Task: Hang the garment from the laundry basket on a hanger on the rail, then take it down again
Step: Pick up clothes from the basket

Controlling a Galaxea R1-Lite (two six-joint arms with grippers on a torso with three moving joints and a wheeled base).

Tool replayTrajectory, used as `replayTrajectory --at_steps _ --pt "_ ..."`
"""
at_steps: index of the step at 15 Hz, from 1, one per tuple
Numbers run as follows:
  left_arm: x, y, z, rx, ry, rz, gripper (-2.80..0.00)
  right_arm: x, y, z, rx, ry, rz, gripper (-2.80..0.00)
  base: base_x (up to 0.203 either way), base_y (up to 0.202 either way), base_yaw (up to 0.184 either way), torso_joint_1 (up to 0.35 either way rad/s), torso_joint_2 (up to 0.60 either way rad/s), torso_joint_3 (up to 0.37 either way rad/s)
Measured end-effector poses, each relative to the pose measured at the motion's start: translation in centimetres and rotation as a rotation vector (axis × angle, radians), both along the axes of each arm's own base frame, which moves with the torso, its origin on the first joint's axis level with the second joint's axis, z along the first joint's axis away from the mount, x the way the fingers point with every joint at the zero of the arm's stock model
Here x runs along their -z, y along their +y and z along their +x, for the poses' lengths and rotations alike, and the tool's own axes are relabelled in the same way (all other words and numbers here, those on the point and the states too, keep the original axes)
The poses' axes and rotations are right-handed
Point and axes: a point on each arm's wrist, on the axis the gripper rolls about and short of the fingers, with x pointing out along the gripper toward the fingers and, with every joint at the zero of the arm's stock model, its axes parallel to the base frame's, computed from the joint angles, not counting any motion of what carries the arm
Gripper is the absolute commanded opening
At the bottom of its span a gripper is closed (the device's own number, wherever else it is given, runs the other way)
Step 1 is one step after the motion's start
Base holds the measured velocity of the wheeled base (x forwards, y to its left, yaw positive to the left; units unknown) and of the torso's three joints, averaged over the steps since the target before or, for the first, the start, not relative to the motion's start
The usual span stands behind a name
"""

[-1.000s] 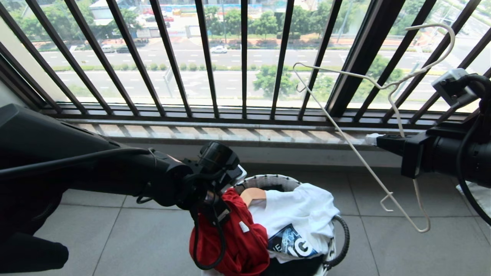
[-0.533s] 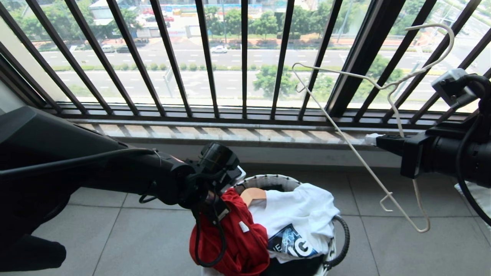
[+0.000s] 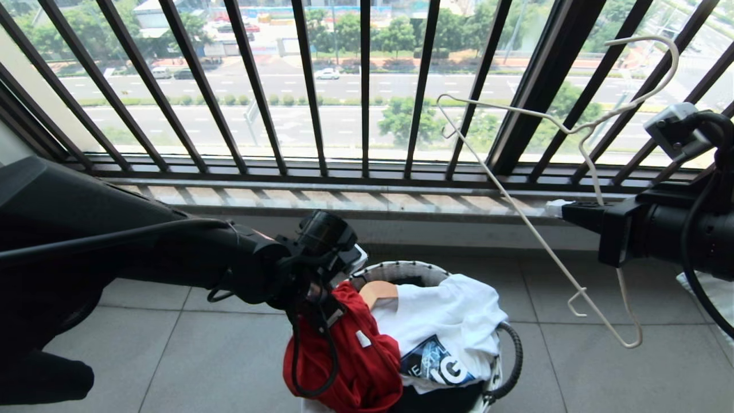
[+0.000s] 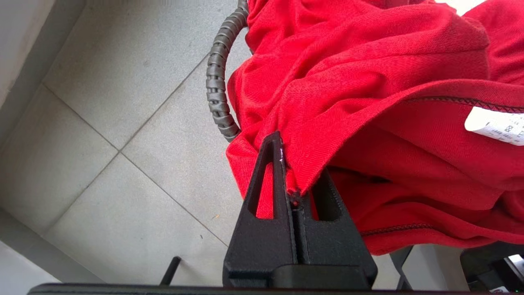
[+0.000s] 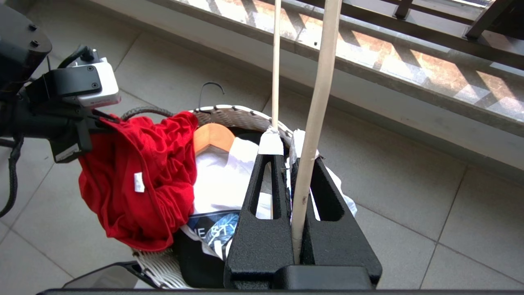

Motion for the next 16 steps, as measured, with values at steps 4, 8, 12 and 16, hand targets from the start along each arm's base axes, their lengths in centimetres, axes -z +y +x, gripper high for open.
replayTrajectory --at_steps 4,8,12,16 --pt "-2.6 -0.2 -0.6 -0.035 -0.032 -0.136 -2.8 0.0 0.0 0.0 -0.001 0.0 0.0 -2.8 0.0 0.0 0.0 0.0 0.0 0.0" --pt "-5.3 0.3 -1.9 0.017 -0.032 -0.259 -2.8 -0.1 0.0 0.1 0.001 0.0 0.003 -2.8 0.0 0.0 0.0 0.0 0.0 0.0" --pt "-6.5 0.6 -2.4 0.007 -0.046 -0.32 -2.8 0.0 0.1 0.3 0.002 0.004 0.003 -2.8 0.0 0.0 0.0 0.0 0.0 0.0" --pt "-6.8 0.7 -2.5 0.009 -0.053 -0.324 -2.8 0.0 0.1 0.3 0.003 0.005 0.003 -2.8 0.0 0.0 0.0 0.002 0.0 0.13"
